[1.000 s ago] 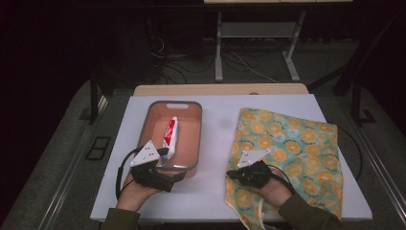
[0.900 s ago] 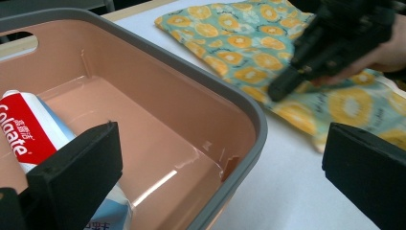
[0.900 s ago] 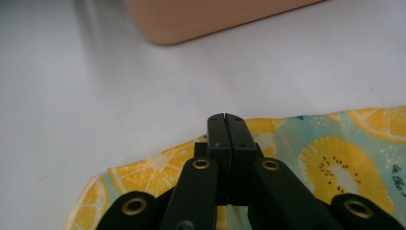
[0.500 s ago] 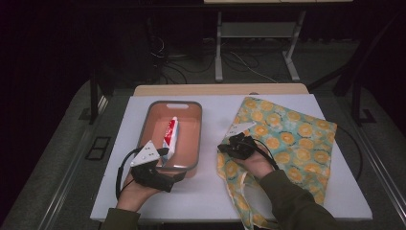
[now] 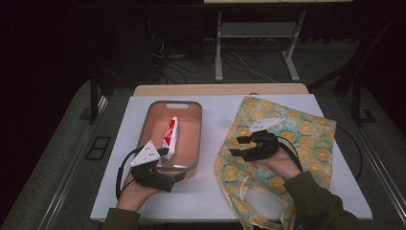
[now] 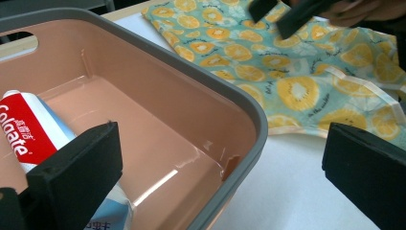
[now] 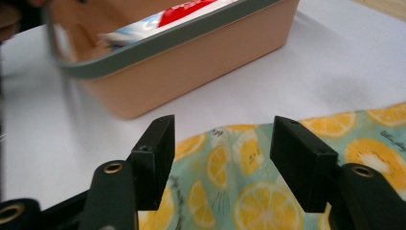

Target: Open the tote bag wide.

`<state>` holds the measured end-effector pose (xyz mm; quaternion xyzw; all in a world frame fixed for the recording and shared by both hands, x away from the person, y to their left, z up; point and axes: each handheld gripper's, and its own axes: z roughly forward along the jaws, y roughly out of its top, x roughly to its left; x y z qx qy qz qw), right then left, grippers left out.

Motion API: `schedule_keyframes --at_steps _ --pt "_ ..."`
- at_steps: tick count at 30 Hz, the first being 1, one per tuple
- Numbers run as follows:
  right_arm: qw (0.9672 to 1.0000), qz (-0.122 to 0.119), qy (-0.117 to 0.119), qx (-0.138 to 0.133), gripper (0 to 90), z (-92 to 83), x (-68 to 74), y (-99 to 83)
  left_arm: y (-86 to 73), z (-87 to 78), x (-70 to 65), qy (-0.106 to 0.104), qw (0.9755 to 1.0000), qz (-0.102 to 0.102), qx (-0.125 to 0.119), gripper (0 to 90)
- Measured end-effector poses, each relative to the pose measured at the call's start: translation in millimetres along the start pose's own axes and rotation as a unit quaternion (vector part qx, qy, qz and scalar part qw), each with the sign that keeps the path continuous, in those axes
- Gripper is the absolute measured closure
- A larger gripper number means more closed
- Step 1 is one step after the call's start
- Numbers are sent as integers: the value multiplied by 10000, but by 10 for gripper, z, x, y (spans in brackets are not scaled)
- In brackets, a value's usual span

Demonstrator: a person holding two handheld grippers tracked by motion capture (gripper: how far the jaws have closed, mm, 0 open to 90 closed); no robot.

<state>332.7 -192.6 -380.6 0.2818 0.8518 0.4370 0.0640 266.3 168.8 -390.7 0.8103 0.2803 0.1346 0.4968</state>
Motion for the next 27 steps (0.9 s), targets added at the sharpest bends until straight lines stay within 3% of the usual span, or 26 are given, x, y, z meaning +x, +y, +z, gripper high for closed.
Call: schedule_keyframes --at_steps 5,7,9,10,12,15,20,21,22,23,24,26,27 --pt "9996 -239 88 135 366 -218 106 -182 1 1 1 2 10000 0 -4 0" --pt "9986 -365 172 330 366 -305 161 -372 0 1 0 6 10000 -11 -2 0" --pt "9982 -421 176 391 364 -323 172 -442 0 0 0 6 10000 4 5 0" --pt "9972 -464 199 561 362 -354 190 -580 0 0 1 6 10000 3 1 0" --pt "9966 -489 206 626 361 -372 193 -644 1 0 1 4 10000 -1 4 0" --pt "9950 -523 202 830 360 -419 203 -882 0 1 -1 10 10000 6 8 0" --pt "9928 -639 210 993 383 -416 223 -1049 -1 1 -3 11 10000 7 3 0" --pt "9901 -859 107 1102 450 -399 243 -1083 -1 2 -5 15 10000 4 5 0" --pt "9901 -859 107 1102 450 -399 243 -1083 -1 2 -5 15 10000 4 5 0" --pt "9877 -1004 44 1196 550 -364 249 -1100 0 2 -5 18 10000 7 9 0" --pt "9877 -1004 44 1196 550 -364 249 -1100 -1 2 -5 16 10000 6 8 0" --pt "9862 -1101 153 1225 633 -349 254 -1113 -2 1 -3 12 10000 7 -1 0" --pt "9867 -1071 187 1208 748 -349 254 -1113 -1 1 -3 16 10000 12 3 0"
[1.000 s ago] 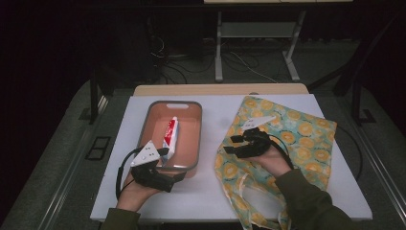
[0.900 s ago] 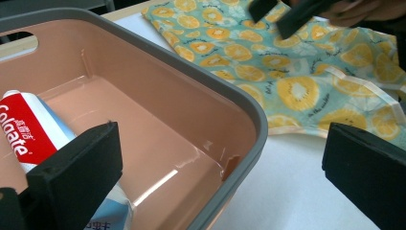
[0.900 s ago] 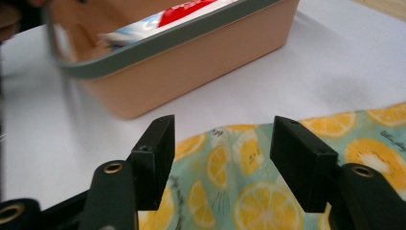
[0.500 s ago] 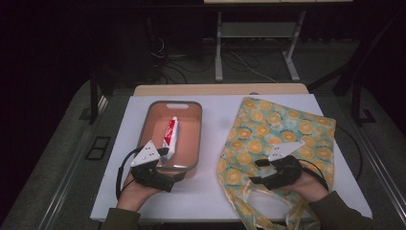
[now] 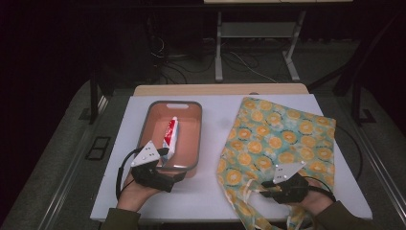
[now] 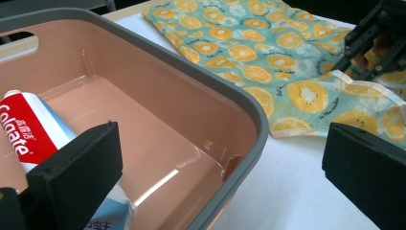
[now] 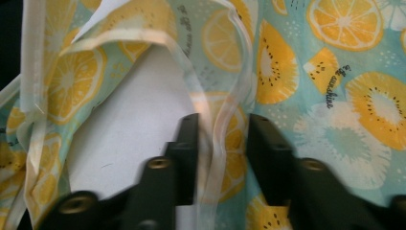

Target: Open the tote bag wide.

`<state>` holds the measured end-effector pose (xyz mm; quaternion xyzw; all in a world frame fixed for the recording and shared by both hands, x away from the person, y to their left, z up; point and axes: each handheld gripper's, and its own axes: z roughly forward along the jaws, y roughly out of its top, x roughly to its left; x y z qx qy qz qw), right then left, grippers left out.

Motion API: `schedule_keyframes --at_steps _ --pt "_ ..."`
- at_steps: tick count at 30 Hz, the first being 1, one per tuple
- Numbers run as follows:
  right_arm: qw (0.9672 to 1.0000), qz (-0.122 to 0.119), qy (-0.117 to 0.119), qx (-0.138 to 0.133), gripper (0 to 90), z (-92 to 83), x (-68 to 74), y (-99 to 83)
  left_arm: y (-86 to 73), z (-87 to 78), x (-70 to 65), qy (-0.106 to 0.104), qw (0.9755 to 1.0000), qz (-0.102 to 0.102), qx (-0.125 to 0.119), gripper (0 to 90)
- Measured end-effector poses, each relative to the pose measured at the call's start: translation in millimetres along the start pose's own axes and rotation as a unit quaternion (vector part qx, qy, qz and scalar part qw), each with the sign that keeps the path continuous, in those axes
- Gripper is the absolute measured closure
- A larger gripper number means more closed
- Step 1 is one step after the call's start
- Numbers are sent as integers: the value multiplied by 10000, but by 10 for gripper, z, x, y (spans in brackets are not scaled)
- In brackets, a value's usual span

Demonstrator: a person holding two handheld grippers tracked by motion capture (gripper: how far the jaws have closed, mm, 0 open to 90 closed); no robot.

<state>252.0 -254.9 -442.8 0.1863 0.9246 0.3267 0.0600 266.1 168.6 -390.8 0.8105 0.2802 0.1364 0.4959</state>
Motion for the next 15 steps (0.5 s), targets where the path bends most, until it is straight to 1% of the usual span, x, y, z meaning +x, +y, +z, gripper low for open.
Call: schedule_keyframes --at_steps 1,2,4,5,9,11,14,15 --pt "10000 9 22 -5 792 3 -1 2 0 0 0 0 10000 0 0 0" --pt "10000 9 22 -5 792 3 -1 2 0 0 0 0 10000 -4 -3 0" --pt "10000 18 -61 23 878 6 -5 12 0 1 -2 4 10000 -8 1 0" --pt "10000 52 -69 23 890 10 -22 21 0 1 -3 4 10000 -8 3 0" --pt "9998 105 -137 -47 890 14 -30 60 0 1 -1 2 10000 -3 -1 0" --pt "9995 219 -85 -217 890 28 -72 145 0 0 1 -3 10000 0 -5 0" --pt "9992 254 -56 -318 891 54 -110 218 -1 0 1 -6 10000 0 -6 0" --pt "9989 287 -60 -362 891 93 -146 298 -1 0 1 -7 10000 1 -7 0"
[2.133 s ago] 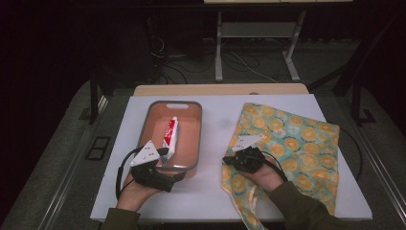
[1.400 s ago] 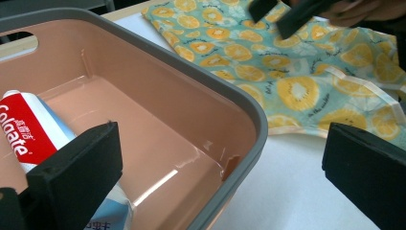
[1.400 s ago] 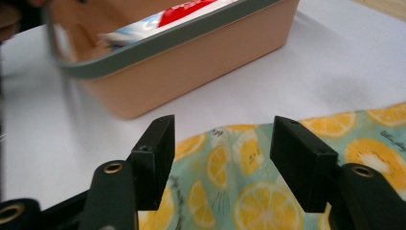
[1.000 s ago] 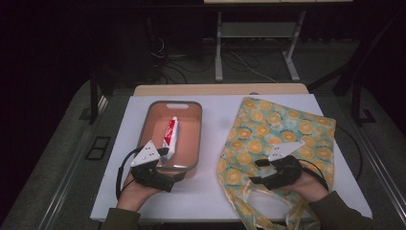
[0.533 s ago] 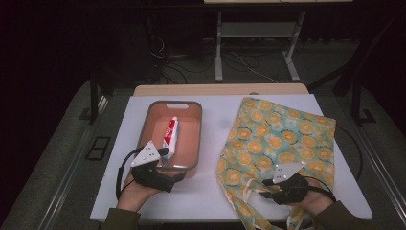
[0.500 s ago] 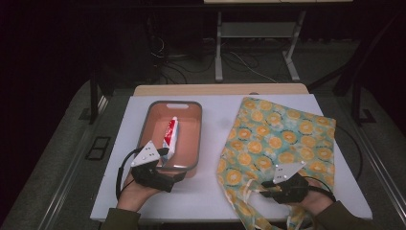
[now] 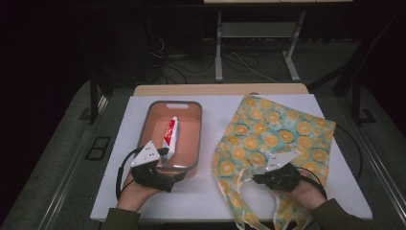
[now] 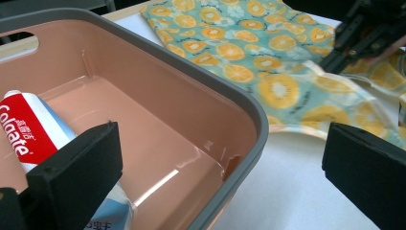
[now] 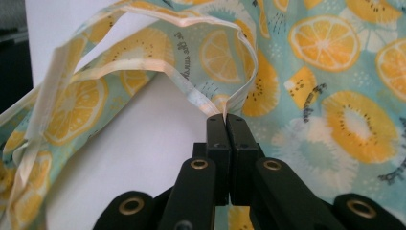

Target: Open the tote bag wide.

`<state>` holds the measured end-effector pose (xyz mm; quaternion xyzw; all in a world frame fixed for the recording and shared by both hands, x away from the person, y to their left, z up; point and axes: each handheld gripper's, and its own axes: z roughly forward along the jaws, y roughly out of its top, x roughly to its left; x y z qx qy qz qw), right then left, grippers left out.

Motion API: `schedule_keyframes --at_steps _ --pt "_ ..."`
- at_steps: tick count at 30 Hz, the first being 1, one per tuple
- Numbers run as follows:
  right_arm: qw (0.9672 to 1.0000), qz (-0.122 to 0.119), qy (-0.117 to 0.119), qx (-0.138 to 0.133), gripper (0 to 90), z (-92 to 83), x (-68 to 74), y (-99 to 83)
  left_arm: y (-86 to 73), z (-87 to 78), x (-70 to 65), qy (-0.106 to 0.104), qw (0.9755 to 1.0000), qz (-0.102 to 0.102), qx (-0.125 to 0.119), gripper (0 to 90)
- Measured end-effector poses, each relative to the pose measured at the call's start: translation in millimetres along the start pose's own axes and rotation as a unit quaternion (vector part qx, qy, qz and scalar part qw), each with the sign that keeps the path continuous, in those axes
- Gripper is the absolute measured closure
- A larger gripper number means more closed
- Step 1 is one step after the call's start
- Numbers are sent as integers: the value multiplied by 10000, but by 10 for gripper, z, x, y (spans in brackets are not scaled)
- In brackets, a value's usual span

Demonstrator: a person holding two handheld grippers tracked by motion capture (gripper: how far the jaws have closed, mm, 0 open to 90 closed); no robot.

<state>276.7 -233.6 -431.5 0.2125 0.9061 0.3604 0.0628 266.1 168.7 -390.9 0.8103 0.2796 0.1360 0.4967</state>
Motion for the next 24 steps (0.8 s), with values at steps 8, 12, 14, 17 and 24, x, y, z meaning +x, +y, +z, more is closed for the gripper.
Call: schedule_keyframes --at_steps 8,12,14,17,24 --pt "9997 65 -236 -80 891 269 -133 316 1 1 0 -6 10000 -11 -9 0" --pt "9994 182 -278 -91 891 384 -195 397 2 0 4 -13 10000 -2 -5 0" --pt "9992 228 -320 -50 890 459 -209 427 1 1 5 -15 10000 1 -8 0" --pt "9990 275 -359 -61 841 515 -220 426 1 0 5 -25 10000 -2 -7 0" --pt "9987 263 -147 -418 501 204 -47 451 0 -1 6 -28 10000 0 -10 0"
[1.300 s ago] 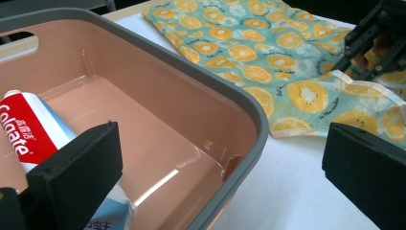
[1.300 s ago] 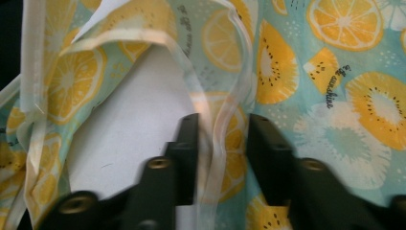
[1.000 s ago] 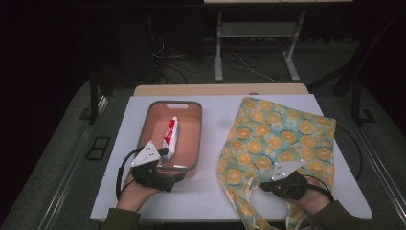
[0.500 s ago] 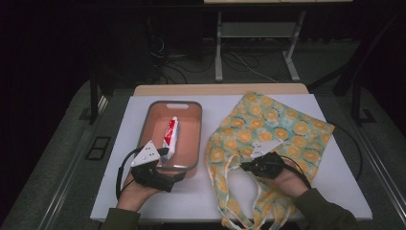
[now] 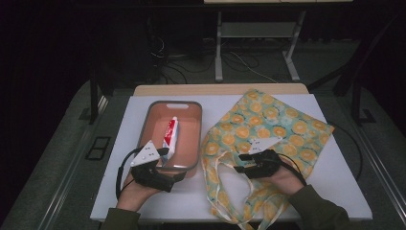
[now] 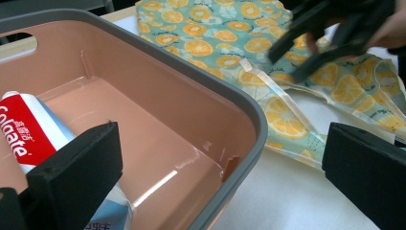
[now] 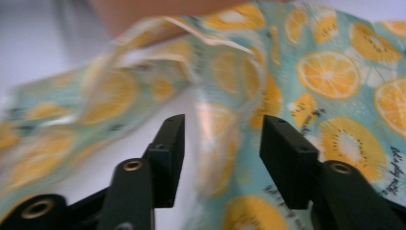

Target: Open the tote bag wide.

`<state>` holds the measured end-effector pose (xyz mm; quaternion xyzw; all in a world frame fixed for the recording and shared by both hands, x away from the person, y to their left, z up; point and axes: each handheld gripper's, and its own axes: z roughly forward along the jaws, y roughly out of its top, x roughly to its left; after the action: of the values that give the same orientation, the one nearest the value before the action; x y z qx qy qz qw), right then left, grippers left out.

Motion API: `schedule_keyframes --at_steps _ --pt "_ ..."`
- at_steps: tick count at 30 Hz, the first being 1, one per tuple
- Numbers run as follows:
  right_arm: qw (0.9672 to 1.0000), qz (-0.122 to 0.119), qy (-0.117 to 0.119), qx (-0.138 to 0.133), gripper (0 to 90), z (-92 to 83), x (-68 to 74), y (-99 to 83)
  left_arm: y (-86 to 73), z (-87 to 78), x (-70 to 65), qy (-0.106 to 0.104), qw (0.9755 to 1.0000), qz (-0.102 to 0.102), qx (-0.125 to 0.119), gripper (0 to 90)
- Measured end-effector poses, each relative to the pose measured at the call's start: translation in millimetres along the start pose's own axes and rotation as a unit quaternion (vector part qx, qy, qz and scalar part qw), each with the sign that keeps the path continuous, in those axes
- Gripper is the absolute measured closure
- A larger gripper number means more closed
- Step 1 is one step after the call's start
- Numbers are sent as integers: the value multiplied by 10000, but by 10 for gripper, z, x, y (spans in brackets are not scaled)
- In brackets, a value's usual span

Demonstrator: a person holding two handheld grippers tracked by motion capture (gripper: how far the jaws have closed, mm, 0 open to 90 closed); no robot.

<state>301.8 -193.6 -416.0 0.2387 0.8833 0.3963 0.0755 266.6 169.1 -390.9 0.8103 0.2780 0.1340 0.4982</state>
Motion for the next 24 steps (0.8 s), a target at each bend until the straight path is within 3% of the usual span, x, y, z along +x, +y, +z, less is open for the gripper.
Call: schedule_keyframes --at_steps 1,2,5,6,7,8,10,13,16,21,24 --pt "9998 -83 158 -66 487 -90 110 -11 0 0 0 2 10000 0 -1 0" --pt "9998 -83 158 -66 487 -90 110 -11 0 0 1 3 10000 1 1 0" --pt "9988 -219 409 -135 486 -179 291 -35 0 2 -2 14 10000 4 7 0" --pt "9978 -307 565 -144 487 -196 420 -56 0 1 -1 12 10000 4 4 0" --pt "9978 -307 565 -144 487 -196 420 -56 0 1 0 12 10000 0 0 0" --pt "9967 -426 687 -102 488 -188 548 -74 0 2 0 12 10000 1 -1 0" --pt "9958 -460 783 -107 492 -175 604 -83 0 2 -1 14 10000 6 3 0" --pt "9917 -569 1150 -8 498 -92 795 -89 0 2 -2 19 10000 5 5 0" --pt "9886 -663 1352 88 507 -4 893 -93 0 2 -2 18 10000 4 3 0" --pt "9852 -776 1499 302 519 116 991 -121 1 3 -3 23 10000 4 4 0" --pt "9826 -888 1543 520 585 238 1047 -150 1 5 -5 25 10000 -2 1 0"
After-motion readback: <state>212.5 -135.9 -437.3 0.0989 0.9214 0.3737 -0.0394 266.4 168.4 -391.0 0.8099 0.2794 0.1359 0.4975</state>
